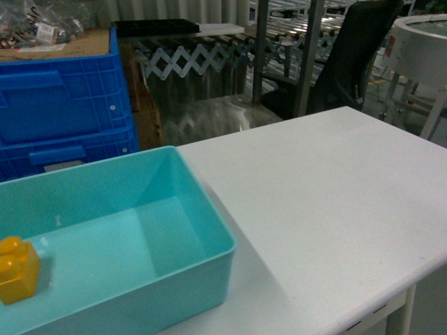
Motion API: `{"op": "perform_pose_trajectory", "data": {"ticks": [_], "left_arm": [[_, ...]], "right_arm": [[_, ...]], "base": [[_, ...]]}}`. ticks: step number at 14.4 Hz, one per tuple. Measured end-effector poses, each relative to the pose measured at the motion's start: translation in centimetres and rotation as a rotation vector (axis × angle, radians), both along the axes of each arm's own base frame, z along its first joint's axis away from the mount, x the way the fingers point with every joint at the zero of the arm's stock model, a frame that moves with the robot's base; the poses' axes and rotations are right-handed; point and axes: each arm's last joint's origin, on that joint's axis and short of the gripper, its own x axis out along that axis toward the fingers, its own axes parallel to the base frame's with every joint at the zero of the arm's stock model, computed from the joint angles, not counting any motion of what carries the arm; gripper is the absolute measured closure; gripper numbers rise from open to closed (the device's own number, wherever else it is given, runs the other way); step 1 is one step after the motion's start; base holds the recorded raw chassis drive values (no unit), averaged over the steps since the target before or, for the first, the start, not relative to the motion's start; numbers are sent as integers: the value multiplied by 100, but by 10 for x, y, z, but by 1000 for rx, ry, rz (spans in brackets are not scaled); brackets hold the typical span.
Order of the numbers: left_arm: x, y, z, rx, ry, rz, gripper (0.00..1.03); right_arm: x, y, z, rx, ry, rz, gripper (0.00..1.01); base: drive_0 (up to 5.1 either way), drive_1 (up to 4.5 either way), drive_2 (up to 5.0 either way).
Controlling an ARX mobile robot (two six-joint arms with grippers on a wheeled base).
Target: Pick red block from blue box to shelf
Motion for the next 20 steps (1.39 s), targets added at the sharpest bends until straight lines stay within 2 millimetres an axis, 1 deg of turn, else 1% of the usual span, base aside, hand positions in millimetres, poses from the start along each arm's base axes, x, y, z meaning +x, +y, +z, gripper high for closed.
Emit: {"op": "perform_pose_trajectory", "data": {"ticks": [20], "left_arm": [[0,0,0,0,0,0,5]], "right_arm": [[0,0,0,0,0,0,72]], "base": [[-160,-160,-160]]}}
